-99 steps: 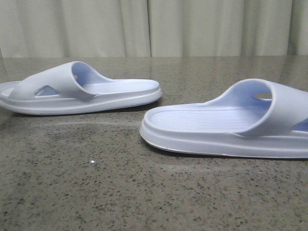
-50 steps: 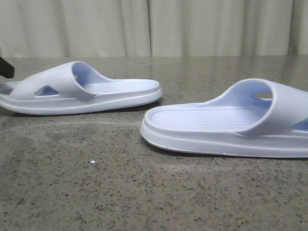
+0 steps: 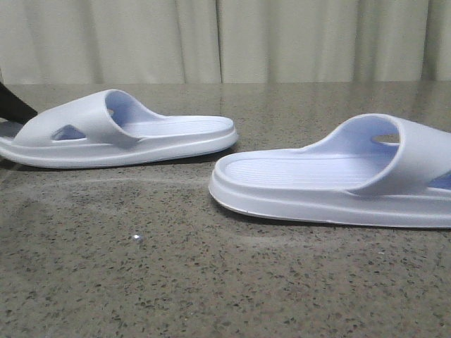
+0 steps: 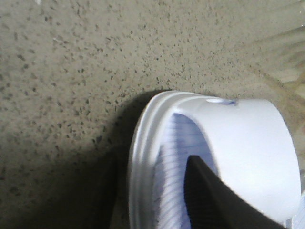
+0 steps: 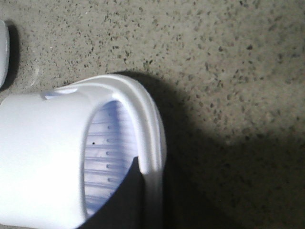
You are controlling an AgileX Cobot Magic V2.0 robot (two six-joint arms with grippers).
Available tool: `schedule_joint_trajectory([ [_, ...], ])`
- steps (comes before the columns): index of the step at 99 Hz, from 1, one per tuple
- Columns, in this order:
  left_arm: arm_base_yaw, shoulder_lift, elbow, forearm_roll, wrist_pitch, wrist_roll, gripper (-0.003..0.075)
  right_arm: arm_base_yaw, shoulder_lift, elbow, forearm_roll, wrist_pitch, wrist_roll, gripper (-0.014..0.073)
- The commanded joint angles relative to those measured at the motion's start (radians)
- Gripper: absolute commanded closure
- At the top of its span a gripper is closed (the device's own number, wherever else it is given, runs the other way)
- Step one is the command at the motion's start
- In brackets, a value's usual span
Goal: Insert blue slippers together front up
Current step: 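Grasp each slipper's heel rim, left gripper one, right gripper the other, then lift both slippers and bring them together above the table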
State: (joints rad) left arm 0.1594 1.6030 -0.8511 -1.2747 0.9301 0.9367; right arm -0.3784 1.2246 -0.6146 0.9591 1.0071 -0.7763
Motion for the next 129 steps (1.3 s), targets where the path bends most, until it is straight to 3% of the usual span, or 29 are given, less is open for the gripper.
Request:
schedule_joint_trajectory([
  [1,0.0,-0.024,-0.025,-0.047,0.049,0.011,0.0559,-0.003,-0.011,-0.029,0.037,-0.016,-0.019,0.0697],
  [10,0.0,-0.024,-0.025,-0.045,0.061,0.021,0.0706,-0.003,-0.011,-0.029,0.037,-0.016,-0.019,0.0697],
  [34,0.029,-0.091,-0.025,-0.049,0.068,0.033,0.0705,-0.003,-0.014,-0.053,0.033,-0.025,-0.019,0.0697],
  [53,0.129,-0.233,-0.025,0.006,0.12,0.03,0.0705,-0.003,-0.022,-0.115,0.046,-0.025,-0.015,0.0697],
  [68,0.194,-0.282,-0.025,0.012,0.177,-0.002,0.0705,-0.023,-0.069,-0.123,0.169,-0.018,-0.042,0.0697],
  [101,0.194,-0.282,-0.025,-0.028,0.291,-0.007,0.0705,-0.046,-0.119,-0.123,0.391,0.104,-0.177,0.0697],
  [129,0.194,-0.282,-0.025,-0.019,0.283,-0.019,0.0705,-0.046,-0.119,-0.123,0.462,0.163,-0.218,0.0697],
])
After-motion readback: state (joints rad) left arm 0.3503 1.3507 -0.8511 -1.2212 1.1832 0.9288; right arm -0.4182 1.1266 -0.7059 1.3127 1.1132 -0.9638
